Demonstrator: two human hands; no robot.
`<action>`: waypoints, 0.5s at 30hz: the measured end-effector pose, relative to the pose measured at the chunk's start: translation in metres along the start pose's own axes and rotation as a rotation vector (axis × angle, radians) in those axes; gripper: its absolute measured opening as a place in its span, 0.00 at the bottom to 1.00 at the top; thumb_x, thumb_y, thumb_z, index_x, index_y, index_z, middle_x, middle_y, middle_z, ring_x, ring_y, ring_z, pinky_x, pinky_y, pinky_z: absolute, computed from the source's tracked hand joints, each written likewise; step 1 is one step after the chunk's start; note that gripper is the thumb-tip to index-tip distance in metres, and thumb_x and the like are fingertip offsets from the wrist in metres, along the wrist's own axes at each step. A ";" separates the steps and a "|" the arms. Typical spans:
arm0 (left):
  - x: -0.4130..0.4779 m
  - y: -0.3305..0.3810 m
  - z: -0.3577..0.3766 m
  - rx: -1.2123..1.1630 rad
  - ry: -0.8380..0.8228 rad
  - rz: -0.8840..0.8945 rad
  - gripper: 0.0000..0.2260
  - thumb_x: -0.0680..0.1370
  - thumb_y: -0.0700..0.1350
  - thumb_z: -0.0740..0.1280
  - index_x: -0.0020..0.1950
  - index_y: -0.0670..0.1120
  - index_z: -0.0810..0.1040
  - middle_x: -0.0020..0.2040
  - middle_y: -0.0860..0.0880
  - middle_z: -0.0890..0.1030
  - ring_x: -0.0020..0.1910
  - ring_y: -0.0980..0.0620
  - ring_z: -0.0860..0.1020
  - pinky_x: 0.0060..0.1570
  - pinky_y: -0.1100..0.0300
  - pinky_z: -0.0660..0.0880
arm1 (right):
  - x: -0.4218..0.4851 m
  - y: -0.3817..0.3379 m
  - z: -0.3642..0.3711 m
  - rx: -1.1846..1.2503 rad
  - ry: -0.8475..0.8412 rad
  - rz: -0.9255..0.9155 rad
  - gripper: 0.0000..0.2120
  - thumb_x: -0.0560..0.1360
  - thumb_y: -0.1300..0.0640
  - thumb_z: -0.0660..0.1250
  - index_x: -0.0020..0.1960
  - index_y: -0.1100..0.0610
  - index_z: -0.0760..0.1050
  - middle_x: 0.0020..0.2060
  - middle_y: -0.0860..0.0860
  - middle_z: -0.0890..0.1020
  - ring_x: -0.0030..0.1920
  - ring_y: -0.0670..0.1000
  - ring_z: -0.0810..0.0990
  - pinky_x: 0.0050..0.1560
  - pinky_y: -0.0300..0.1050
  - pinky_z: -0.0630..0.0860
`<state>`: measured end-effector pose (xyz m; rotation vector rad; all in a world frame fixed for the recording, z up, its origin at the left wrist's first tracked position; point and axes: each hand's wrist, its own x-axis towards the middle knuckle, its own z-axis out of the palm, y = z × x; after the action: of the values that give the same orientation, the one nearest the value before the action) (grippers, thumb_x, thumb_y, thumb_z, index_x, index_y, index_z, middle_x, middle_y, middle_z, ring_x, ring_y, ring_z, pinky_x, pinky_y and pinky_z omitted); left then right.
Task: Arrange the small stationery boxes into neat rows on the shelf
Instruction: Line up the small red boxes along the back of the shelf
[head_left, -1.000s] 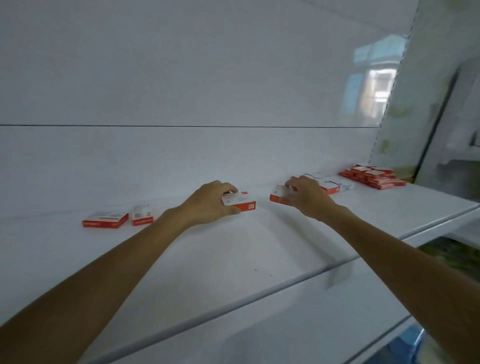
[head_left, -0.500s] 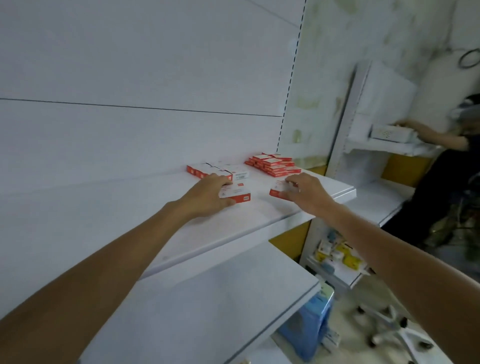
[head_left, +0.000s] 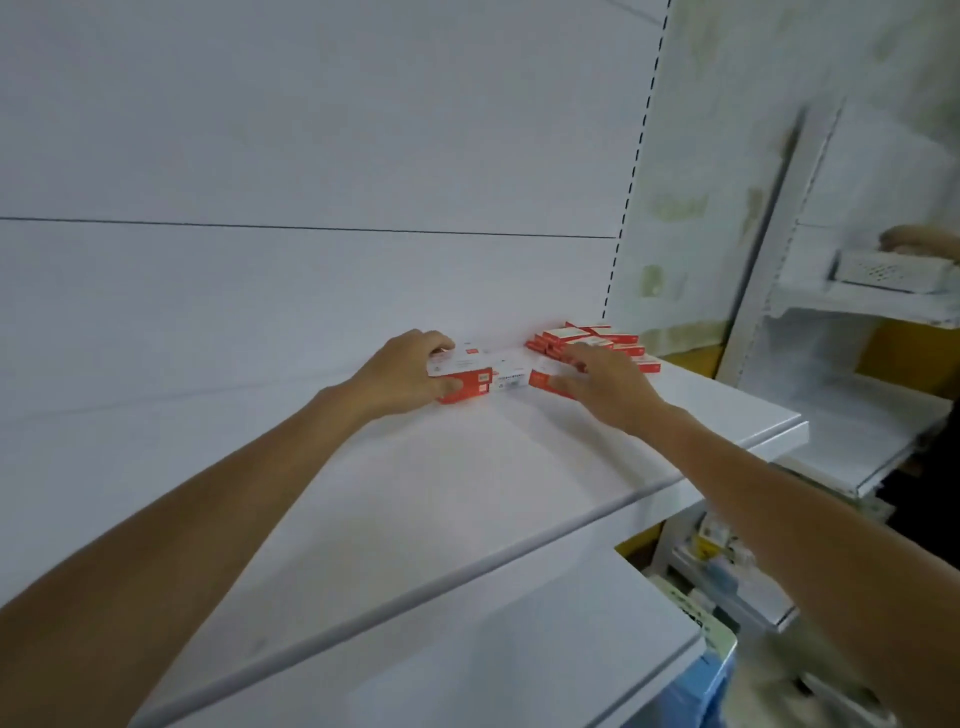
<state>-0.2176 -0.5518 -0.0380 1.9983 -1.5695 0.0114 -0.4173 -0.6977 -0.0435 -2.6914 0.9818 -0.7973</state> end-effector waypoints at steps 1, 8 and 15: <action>0.001 -0.003 0.001 -0.005 -0.003 -0.021 0.23 0.71 0.48 0.70 0.64 0.47 0.70 0.60 0.46 0.74 0.59 0.48 0.72 0.56 0.59 0.67 | 0.008 0.000 0.004 0.001 -0.012 -0.003 0.25 0.72 0.39 0.64 0.61 0.54 0.73 0.58 0.52 0.78 0.56 0.55 0.76 0.50 0.45 0.69; 0.018 -0.029 0.000 0.066 0.058 -0.130 0.21 0.72 0.47 0.70 0.64 0.46 0.71 0.60 0.45 0.74 0.58 0.48 0.73 0.56 0.59 0.67 | 0.081 -0.007 0.046 0.041 -0.104 -0.122 0.21 0.75 0.46 0.63 0.64 0.55 0.70 0.59 0.56 0.75 0.59 0.57 0.73 0.58 0.49 0.69; 0.045 -0.042 0.008 0.073 0.209 -0.303 0.21 0.71 0.48 0.70 0.62 0.46 0.72 0.59 0.46 0.76 0.56 0.50 0.74 0.50 0.63 0.66 | 0.144 -0.008 0.075 0.061 -0.206 -0.320 0.16 0.75 0.48 0.63 0.61 0.51 0.73 0.57 0.53 0.76 0.57 0.55 0.75 0.52 0.46 0.69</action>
<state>-0.1691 -0.5893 -0.0473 2.1953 -1.1421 0.1546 -0.2800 -0.7856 -0.0427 -2.8430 0.4812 -0.5707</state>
